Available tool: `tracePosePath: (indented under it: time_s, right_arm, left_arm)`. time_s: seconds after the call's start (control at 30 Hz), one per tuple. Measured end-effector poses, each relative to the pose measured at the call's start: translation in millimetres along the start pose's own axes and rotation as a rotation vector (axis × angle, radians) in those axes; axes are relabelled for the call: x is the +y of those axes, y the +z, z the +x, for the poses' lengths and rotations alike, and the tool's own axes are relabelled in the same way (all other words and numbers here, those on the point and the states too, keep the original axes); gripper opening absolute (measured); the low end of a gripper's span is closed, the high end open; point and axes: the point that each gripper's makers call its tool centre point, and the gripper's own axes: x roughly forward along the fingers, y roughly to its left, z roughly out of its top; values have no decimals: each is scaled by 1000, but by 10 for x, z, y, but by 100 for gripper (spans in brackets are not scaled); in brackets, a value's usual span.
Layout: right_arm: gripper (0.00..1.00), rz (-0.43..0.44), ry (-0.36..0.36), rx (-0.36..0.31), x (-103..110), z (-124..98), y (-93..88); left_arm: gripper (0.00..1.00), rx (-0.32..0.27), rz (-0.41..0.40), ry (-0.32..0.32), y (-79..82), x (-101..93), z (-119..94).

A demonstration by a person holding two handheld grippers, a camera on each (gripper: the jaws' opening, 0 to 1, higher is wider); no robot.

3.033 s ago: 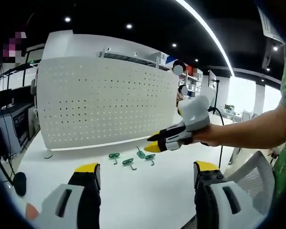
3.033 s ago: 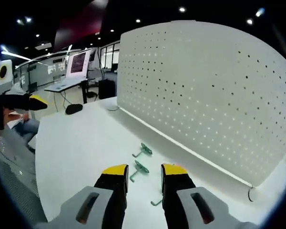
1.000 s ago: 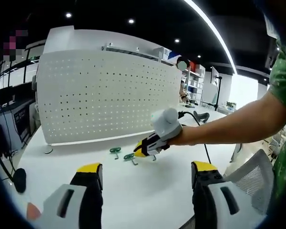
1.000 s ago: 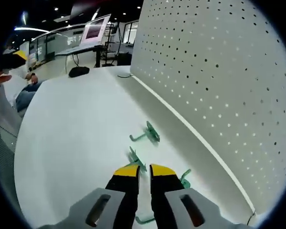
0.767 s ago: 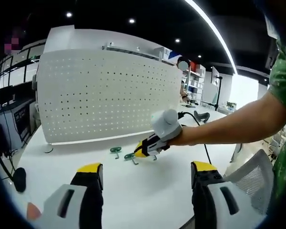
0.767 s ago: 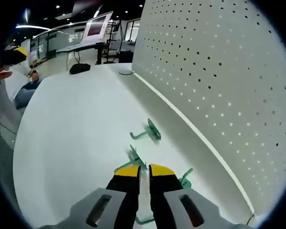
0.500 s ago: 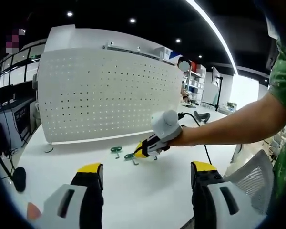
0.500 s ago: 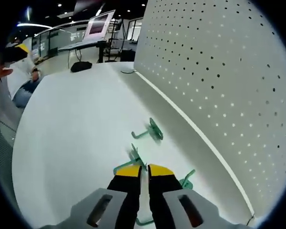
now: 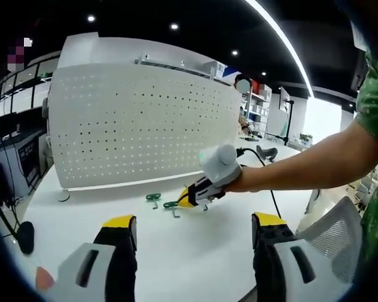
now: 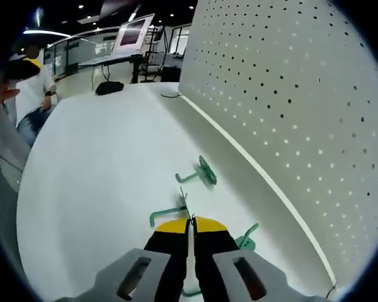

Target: Insert the hook assembly into the mounting plate slot until the hook locks in place.

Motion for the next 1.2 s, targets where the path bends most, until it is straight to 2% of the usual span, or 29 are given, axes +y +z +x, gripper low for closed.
tracePosePath:
  time_s: [0.33, 0.43, 0.57, 0.87, 1.2]
  right_arm:
    - [0, 61, 9, -4, 17, -56, -1]
    - [0, 109, 17, -20, 17, -96, 41]
    - [0, 130, 23, -38, 25, -146, 116]
    - [0, 107, 36, -48, 100, -268, 244]
    - [0, 73, 58, -57, 233, -470, 382]
  left_arm:
    - [75, -7, 11, -3, 31, -10, -9]
    - [75, -11, 17, -6, 49, -14, -11]
    - [75, -15, 46, -7, 77, -27, -17]
    - [73, -24, 78, -21, 115, -41, -41]
    - [73, -35, 150, -30, 178, -49, -77]
